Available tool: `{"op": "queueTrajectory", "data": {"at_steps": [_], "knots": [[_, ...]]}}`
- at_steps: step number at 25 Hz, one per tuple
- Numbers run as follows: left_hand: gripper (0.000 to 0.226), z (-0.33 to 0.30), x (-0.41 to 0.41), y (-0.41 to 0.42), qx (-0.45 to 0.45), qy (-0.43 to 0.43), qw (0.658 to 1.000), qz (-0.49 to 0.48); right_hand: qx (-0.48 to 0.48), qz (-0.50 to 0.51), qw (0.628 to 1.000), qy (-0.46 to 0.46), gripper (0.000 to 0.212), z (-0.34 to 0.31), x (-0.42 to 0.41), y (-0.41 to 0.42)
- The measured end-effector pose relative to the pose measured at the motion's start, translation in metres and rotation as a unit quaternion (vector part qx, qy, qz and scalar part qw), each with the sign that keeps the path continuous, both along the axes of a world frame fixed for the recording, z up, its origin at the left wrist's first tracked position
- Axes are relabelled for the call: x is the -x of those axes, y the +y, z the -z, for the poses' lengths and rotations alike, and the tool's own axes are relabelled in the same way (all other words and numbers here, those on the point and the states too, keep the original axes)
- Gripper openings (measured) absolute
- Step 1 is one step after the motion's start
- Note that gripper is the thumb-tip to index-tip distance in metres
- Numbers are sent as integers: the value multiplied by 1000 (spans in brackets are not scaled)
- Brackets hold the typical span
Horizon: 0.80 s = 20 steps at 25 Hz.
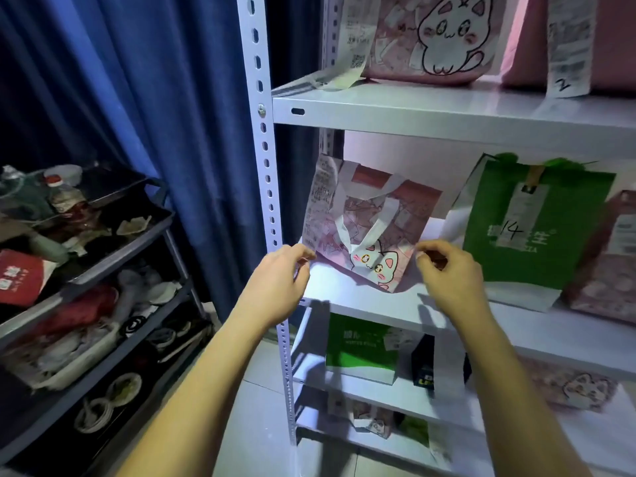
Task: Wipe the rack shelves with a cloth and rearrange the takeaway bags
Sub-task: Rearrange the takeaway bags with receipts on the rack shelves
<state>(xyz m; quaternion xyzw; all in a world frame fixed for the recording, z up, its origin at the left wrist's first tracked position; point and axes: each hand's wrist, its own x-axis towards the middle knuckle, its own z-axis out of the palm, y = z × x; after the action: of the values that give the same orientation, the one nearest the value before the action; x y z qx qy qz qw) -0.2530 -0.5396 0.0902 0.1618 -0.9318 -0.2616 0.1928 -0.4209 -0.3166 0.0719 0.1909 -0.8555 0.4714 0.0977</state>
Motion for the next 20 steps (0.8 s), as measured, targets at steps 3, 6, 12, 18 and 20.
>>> {"op": "queueTrajectory", "data": {"at_steps": [3, 6, 12, 18, 20], "knots": [[26, 23, -2, -3, -21, -22, 999, 20, 38, 67, 996, -46, 16, 27, 3, -22], [26, 37, -5, -9, -36, -38, 998, 31, 111, 94, 984, -105, 18, 45, 7, -40], [25, 47, -9, -29, -46, -43, 997, 37, 147, 142, 975, -87, 16, 55, 22, -62], [30, 56, -4, -33, -98, 0, 994, 41, 209, 155, 963, -70, 8, 50, -2, -39], [34, 56, 0, -30, -118, 29, 992, 44, 220, 161, 959, -72, 7, 46, -13, -24]]}}
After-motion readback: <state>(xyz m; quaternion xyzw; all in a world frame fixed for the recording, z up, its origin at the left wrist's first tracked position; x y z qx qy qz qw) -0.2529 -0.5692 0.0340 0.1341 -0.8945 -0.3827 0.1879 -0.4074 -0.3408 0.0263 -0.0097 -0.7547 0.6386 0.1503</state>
